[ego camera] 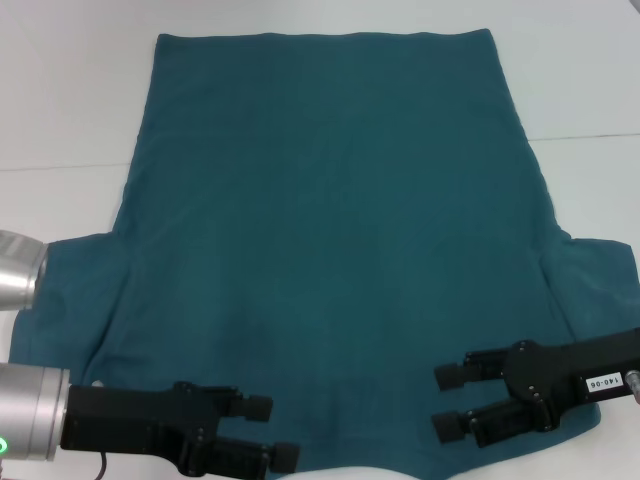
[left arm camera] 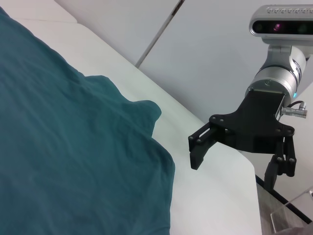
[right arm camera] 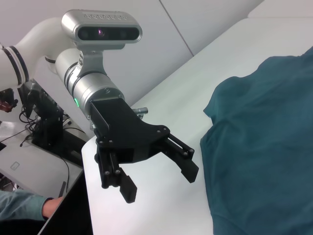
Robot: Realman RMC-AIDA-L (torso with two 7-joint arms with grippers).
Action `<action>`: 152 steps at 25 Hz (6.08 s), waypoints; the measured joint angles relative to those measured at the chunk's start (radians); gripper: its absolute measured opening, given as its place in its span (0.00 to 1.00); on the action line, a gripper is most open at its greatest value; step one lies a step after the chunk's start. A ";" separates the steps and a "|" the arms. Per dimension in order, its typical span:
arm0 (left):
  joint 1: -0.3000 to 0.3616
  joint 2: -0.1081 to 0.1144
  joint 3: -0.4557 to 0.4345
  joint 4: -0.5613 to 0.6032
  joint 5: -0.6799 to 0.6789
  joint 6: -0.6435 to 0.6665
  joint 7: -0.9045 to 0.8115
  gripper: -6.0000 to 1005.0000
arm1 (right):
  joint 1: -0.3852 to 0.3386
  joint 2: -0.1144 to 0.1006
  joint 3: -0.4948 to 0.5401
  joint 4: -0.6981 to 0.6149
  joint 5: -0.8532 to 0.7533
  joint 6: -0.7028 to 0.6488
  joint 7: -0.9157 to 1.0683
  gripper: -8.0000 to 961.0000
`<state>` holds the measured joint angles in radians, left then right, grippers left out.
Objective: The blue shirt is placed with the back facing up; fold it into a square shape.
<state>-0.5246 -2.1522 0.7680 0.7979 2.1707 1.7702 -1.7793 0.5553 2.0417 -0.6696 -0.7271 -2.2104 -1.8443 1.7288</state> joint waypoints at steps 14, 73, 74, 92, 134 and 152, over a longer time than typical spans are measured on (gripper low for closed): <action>0.000 0.000 -0.004 -0.001 0.002 -0.012 -0.019 0.93 | -0.002 0.000 0.020 0.000 0.000 -0.007 0.010 0.98; 0.004 0.087 -0.358 -0.105 0.127 -0.644 -0.555 0.88 | 0.212 -0.266 0.023 0.260 0.073 0.416 0.726 0.98; 0.001 0.087 -0.355 -0.105 0.132 -0.644 -0.557 0.85 | 0.213 -0.266 0.023 0.260 0.073 0.416 0.726 0.98; -0.011 0.090 -0.336 -0.104 0.159 -0.649 -0.568 0.22 | 0.209 -0.270 0.030 0.252 0.075 0.405 0.726 0.98; -0.078 0.017 -0.133 0.117 0.099 -0.432 -0.717 0.02 | 0.208 -0.259 0.044 0.252 0.078 0.383 0.727 0.98; -0.127 -0.007 0.043 0.085 0.091 -0.541 -0.503 0.03 | 0.188 -0.258 0.050 0.252 0.078 0.374 0.724 0.98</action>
<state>-0.6520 -2.1595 0.8114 0.8828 2.2620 1.2293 -2.2819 0.7431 1.7840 -0.6197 -0.4755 -2.1322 -1.4702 2.4532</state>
